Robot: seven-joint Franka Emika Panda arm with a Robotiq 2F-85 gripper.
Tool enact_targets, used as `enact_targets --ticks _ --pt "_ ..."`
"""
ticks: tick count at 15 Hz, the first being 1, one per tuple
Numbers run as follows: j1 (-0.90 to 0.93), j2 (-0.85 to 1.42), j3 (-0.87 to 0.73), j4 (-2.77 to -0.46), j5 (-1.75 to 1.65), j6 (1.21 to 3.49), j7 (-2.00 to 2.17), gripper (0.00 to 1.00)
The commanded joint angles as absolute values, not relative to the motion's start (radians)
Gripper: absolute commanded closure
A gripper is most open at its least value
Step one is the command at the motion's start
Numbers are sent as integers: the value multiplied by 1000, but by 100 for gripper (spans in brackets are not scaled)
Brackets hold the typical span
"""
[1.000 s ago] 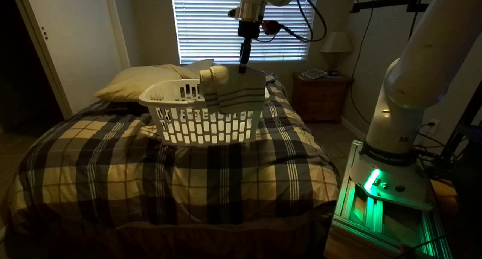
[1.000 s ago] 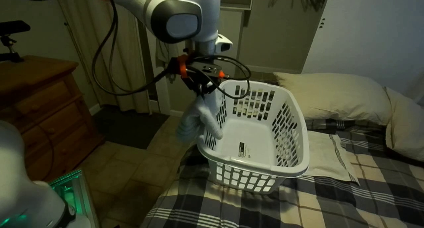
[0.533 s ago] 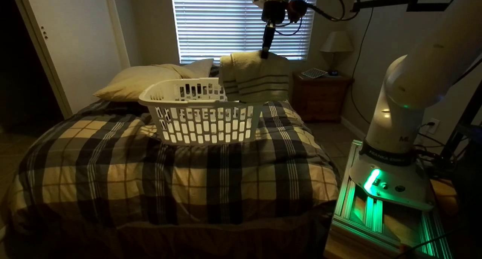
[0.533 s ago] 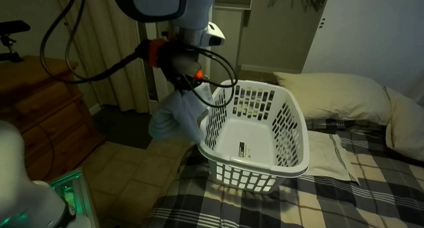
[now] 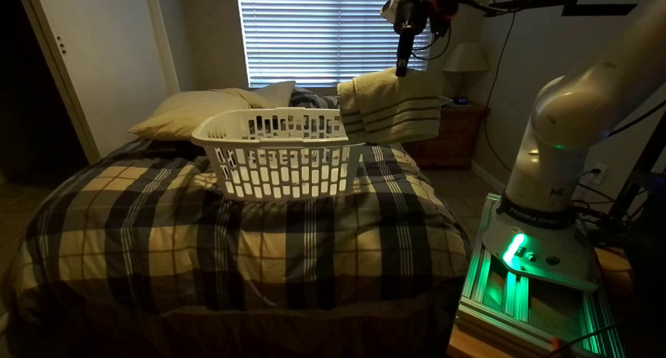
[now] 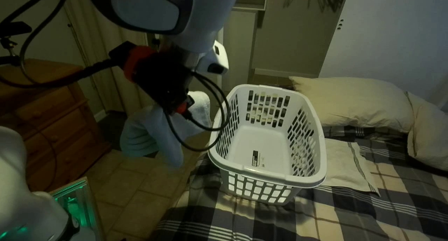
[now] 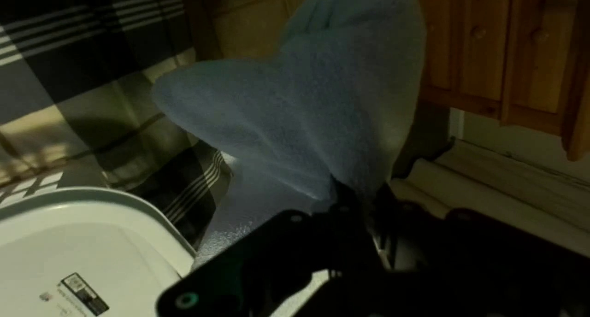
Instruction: Remove the towel from the laundry basket and put it on the bed
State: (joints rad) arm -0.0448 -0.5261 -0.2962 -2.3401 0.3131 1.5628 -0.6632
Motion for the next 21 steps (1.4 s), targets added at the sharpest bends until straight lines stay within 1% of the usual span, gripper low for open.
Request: enact_targets --ticks 1,6,13,15,18,21 --pt "-88 -520 -308 -2384 294 1490 -646 94" --pt "-130 -443 -319 -2427 161 1503 -689 93" --pt "-141 -258 -319 -2464 37 1646 -766 94" --pt "-148 -201 -314 -2466 6 1673 -784 95" --pt "-162 -138 -306 -2464 -55 1789 -793 95" --pt "-164 -82 -298 -2462 -63 1955 -819 94"
